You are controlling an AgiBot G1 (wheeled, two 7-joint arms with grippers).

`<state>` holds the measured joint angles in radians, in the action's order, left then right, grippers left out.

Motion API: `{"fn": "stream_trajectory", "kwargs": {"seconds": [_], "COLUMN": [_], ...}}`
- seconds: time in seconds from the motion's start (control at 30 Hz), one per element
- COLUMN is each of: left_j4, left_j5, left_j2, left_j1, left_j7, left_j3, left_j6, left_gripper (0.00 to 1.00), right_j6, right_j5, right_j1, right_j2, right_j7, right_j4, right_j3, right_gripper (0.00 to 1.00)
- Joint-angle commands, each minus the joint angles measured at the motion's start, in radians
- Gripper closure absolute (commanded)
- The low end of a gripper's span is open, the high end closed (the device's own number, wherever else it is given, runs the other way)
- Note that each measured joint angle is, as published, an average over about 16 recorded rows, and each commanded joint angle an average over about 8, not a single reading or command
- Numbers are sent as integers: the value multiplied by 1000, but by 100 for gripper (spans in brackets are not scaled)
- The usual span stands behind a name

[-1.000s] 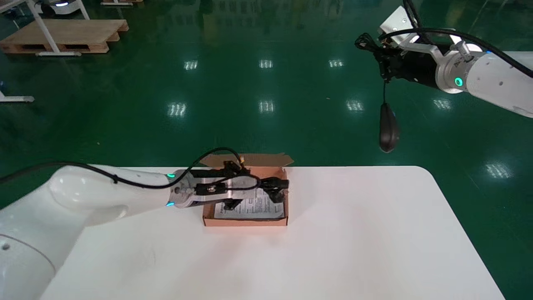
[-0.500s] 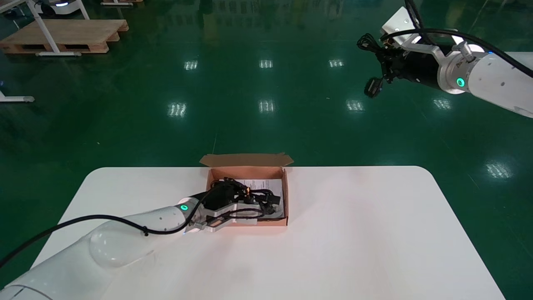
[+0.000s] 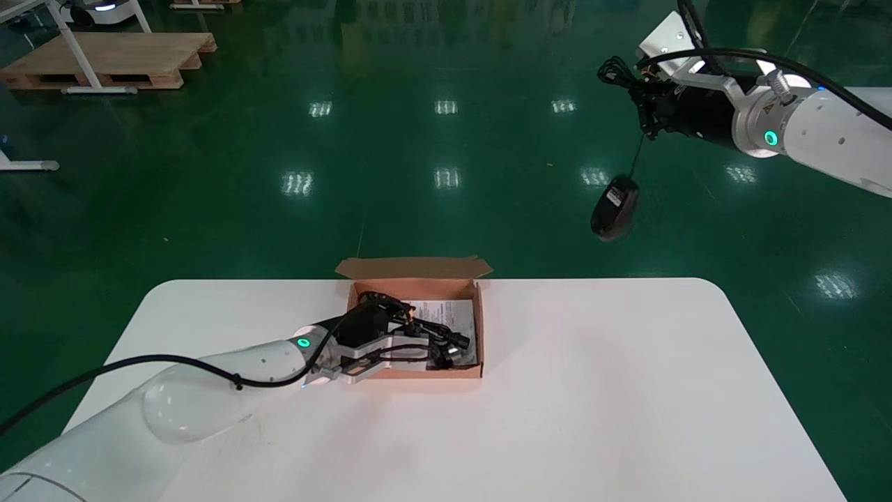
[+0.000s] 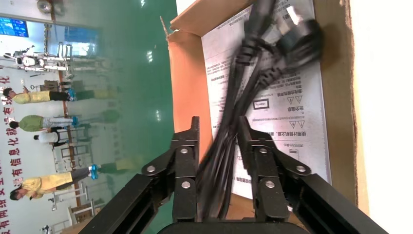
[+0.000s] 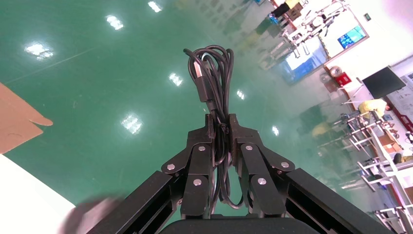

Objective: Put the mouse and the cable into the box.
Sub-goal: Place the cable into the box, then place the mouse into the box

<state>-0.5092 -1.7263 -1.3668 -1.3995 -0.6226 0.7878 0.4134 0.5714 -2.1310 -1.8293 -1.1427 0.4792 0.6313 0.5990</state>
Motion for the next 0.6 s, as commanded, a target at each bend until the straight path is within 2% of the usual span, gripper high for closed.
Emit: {"fn": "stream_trajectory", "kwargs": {"seconds": [0.03,0.3,0.6], "left_j4": [-1,-2,45], "left_j5": [-4,31,112], "left_j2": [1,51,235], "left_j1": [0,-31,-131], "left_j7": [0,62,256], "left_j3": [-2,-24,-117], "left_j6": [0,-9,-10], "left_gripper": [0,0,0], "right_j6": [0,20,87], "right_j5": [1,-23,-48], "right_j1": [0,20,80], "right_j2": [0,-10,-57], "right_j7": [1,-20,0], "right_j4": [-1,28,102], "right_j3": [-1,23,63], "right_gripper": [100,100,100]}}
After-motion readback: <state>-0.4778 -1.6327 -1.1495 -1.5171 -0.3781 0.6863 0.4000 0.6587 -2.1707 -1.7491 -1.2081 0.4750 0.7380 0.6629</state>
